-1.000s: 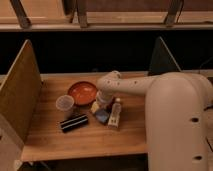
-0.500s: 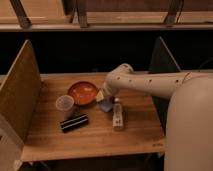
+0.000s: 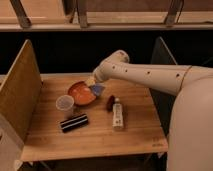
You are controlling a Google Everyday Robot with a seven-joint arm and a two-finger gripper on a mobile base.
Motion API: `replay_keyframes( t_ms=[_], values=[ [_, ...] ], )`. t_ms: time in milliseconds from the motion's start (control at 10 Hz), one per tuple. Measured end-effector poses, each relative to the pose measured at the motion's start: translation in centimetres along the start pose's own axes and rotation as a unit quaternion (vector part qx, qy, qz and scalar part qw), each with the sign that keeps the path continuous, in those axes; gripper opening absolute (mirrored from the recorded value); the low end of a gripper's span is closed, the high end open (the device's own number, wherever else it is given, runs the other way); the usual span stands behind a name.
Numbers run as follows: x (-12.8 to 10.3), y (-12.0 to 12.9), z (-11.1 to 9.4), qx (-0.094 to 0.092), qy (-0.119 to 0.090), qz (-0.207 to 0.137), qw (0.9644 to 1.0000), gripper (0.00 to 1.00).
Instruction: Place the white sponge in the ceramic cup
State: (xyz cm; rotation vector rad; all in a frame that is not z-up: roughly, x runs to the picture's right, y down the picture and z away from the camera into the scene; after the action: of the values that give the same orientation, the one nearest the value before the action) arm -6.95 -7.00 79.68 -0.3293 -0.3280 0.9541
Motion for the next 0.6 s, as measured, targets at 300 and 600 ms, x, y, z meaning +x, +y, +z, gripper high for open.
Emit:
replay_keyframes(
  t_ms=[300, 600],
  values=[
    [-6.1, 2.0, -2.3, -0.026, -0.078, -0.065, 0.9945, 0.00],
    [-8.5, 3.1, -3.6, -0.039, -0.116, -0.087, 0.9887, 0.00]
  ],
)
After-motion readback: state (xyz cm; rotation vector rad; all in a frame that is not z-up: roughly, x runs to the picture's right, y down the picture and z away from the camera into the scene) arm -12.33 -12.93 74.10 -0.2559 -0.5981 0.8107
